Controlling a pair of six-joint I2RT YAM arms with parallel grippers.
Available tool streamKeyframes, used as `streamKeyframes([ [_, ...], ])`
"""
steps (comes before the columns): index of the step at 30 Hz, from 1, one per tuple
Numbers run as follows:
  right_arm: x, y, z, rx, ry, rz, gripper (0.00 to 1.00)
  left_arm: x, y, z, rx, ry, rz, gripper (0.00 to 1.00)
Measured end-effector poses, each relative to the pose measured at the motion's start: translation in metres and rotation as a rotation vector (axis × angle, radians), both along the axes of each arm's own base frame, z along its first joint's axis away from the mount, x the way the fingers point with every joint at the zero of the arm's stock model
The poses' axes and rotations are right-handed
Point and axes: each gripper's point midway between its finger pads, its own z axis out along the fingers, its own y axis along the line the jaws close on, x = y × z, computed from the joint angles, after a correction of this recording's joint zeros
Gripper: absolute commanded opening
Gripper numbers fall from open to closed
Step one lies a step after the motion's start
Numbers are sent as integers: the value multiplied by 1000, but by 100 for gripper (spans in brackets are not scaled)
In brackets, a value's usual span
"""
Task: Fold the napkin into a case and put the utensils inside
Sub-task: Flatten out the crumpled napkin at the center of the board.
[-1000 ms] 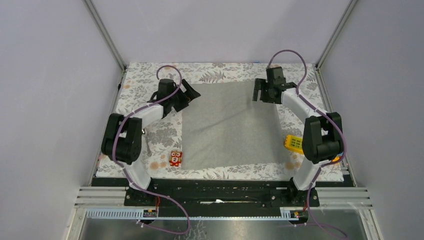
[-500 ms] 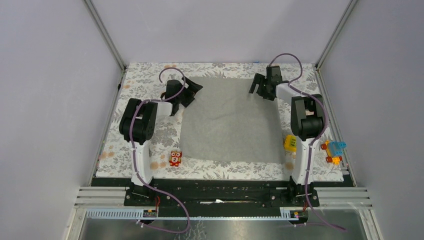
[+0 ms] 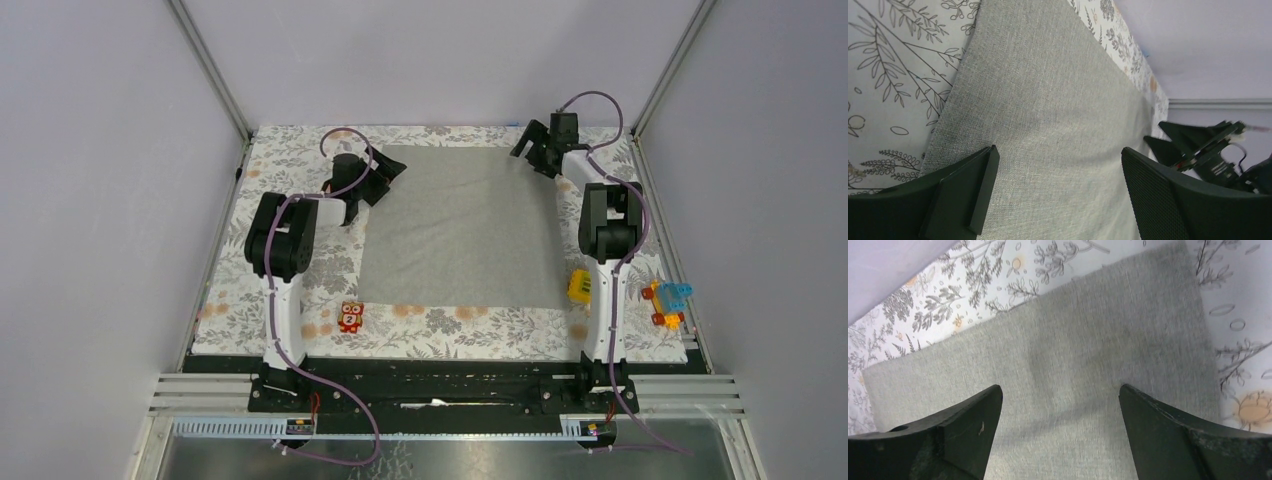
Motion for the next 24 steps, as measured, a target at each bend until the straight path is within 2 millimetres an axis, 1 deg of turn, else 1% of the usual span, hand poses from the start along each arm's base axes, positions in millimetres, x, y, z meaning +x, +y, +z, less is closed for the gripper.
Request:
streamKeyframes([
  [2, 7, -3, 1, 15, -5, -2, 97, 0, -1, 0, 25, -6, -28, 99],
  [7, 20, -5, 2, 24, -16, 15, 99, -5, -4, -2, 102, -41, -108, 99],
  [12, 20, -4, 3, 13, -9, 45, 100, -9, -2, -2, 195, -71, -162, 99],
  [14, 17, -5, 3, 3, 4, 49, 100, -14, -3, -1, 237, -81, -188, 99],
  [17, 13, -5, 2, -23, 21, 60, 100, -23, -6, 8, 294, -116, -221, 99],
  [19, 3, -6, 1, -62, 47, 60, 100, -28, -13, 20, 316, -152, -243, 99],
  [20, -7, -9, 1, -89, 72, 56, 100, -31, -18, 27, 319, -170, -253, 99],
  [22, -34, -11, 3, -138, 125, 51, 100, -37, -27, 42, 322, -205, -268, 99],
  [24, -71, -9, 12, -175, 178, 53, 100, -46, -35, 55, 322, -226, -281, 99],
])
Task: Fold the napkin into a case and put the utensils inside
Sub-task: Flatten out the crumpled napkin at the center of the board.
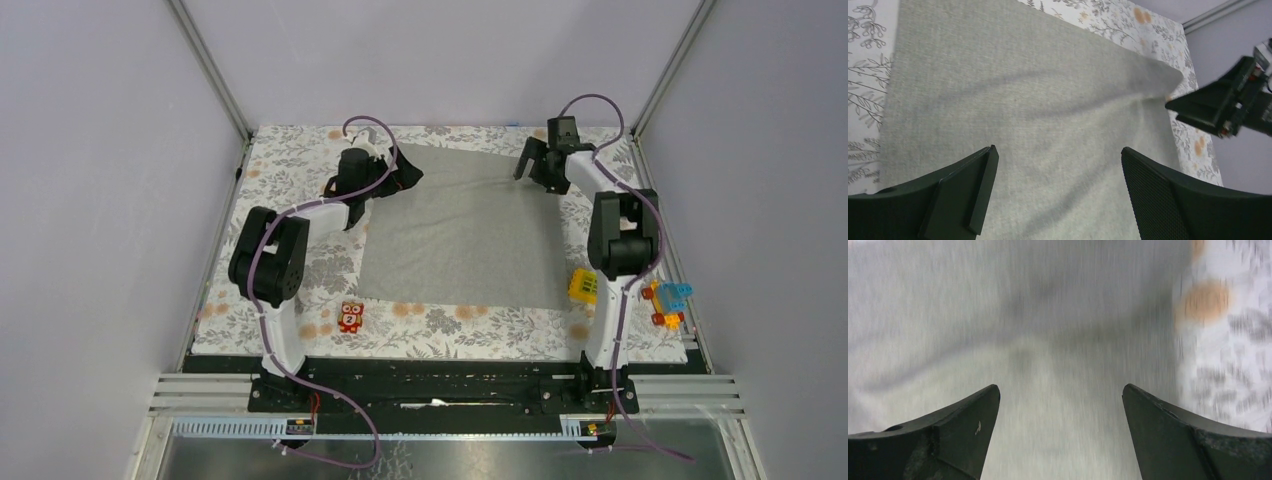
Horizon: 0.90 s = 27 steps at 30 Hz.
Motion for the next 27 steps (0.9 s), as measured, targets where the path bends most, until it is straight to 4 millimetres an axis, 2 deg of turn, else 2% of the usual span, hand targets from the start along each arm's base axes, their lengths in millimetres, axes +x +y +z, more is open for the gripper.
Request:
streamKeyframes([
  [5, -80, 5, 34, 0, 22, 12, 100, -18, -10, 19, 1, 1, -13, 99],
  [7, -106, 2, 39, 2, 22, 6, 100, -26, -13, 24, 0, 16, -20, 99],
  [10, -139, -5, 29, -4, 54, -8, 100, -41, -13, 24, -8, 45, -21, 99],
  [13, -145, -8, 14, 1, 94, -26, 100, -45, -10, 19, -16, 83, 2, 99],
  [16, -136, -9, 9, 15, 91, -48, 100, -38, -8, 18, -63, 95, 25, 99],
  [18, -119, -7, 12, 27, 70, -53, 100, -26, -10, 18, -104, 94, 31, 99],
  [23, -41, -3, 36, 38, -55, -64, 99, 27, -15, 17, -216, 76, 53, 99],
  [27, 10, -2, 48, 35, -135, -74, 99, 61, -12, 9, -289, 59, 81, 99],
])
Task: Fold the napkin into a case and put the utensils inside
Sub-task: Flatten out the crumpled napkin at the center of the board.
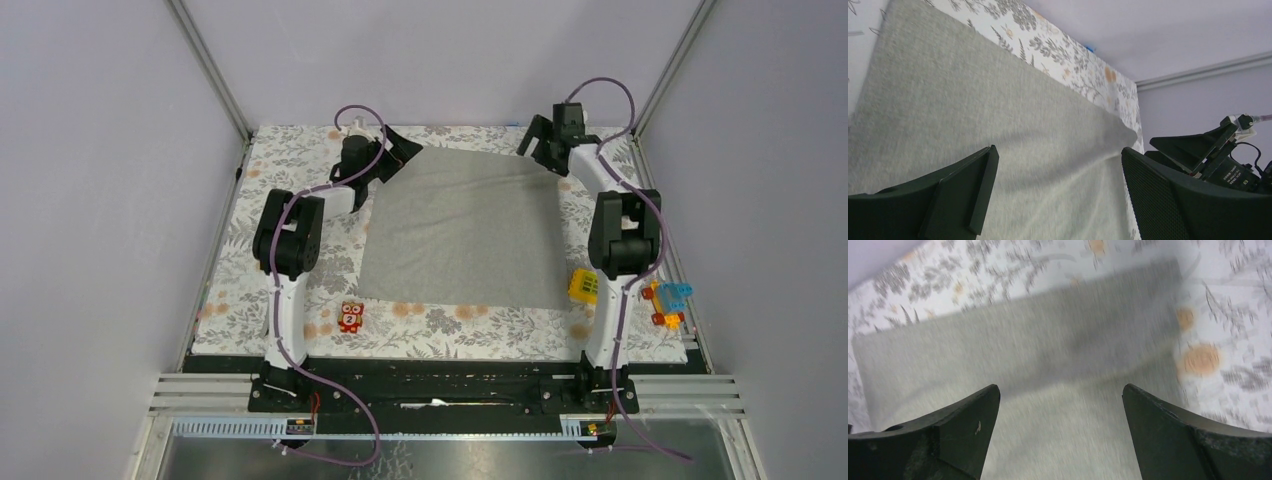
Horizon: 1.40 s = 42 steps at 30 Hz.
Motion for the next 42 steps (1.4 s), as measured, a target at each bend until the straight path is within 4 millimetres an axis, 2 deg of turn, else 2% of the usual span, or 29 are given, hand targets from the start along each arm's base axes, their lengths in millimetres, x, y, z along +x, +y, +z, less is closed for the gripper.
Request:
streamKeyframes([
  [5, 46, 0, -2, -4, -49, -10, 98, 24, 4, -27, -42, 22, 28, 99],
  [8, 59, 0, -13, -9, -39, -15, 98, 32, 3, -43, -60, 51, 36, 99],
  [11, 63, 0, -29, -13, -14, -16, 97, 34, 4, -59, -82, 85, 50, 99],
  [16, 62, 0, -63, -12, 48, -20, 96, 36, 6, -57, -101, 90, 58, 99],
  [17, 64, 0, -64, -10, 45, -24, 96, 36, 6, -57, -103, 92, 59, 99],
  [19, 73, 2, -59, -1, 21, -25, 96, 37, 6, -58, -104, 94, 61, 99],
  [29, 115, 10, -62, 47, -77, -23, 96, 41, 19, -58, -139, 115, 91, 99],
  [33, 130, 15, -60, 87, -123, -2, 97, 45, 26, -57, -187, 115, 100, 99],
  [42, 155, 27, -54, 184, -241, 60, 100, 56, 27, -56, -207, 106, 104, 99],
])
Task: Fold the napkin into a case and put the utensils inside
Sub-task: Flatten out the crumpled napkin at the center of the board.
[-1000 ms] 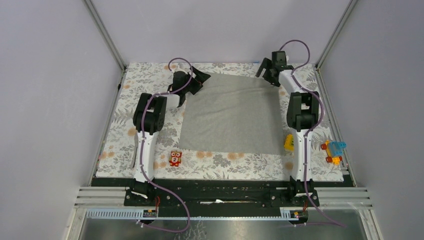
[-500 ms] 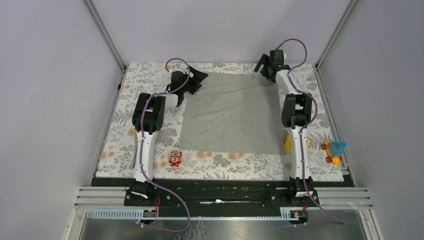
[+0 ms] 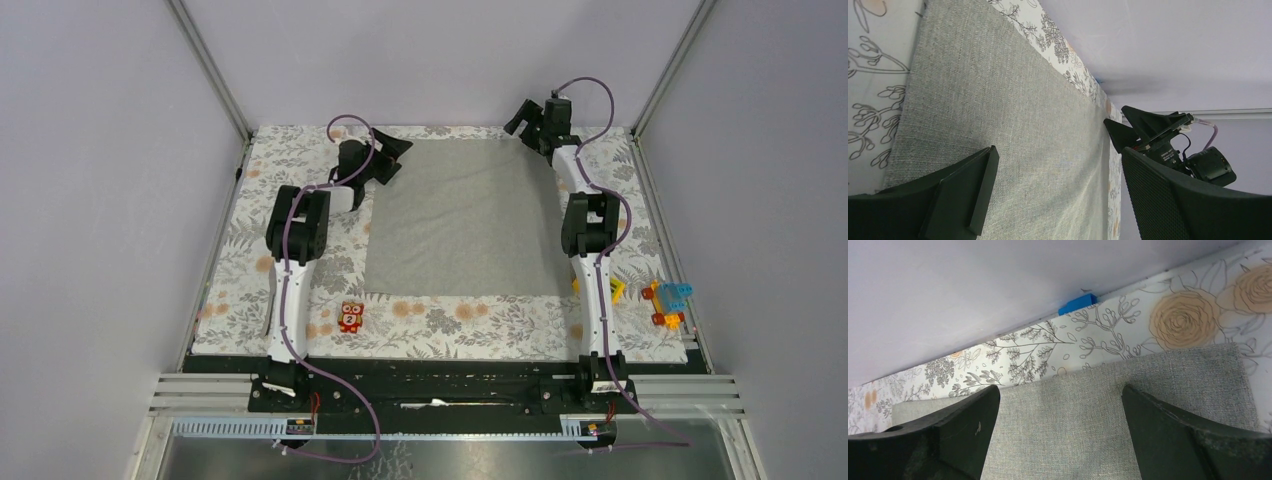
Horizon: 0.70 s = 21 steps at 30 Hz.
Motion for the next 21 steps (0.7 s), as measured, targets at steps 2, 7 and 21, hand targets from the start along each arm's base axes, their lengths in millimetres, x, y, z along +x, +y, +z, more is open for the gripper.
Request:
streamKeyframes([
  [2, 4, 2, 1, 8, -22, 14, 100, 3, -2, 1, -3, -9, -6, 99],
  [7, 3, 6, 2, 13, -35, 50, 100, 0, -5, 0, 78, -37, -30, 99],
  [21, -201, 0, 90, -94, 239, 60, 98, -108, -3, 148, 417, -340, -59, 98],
])
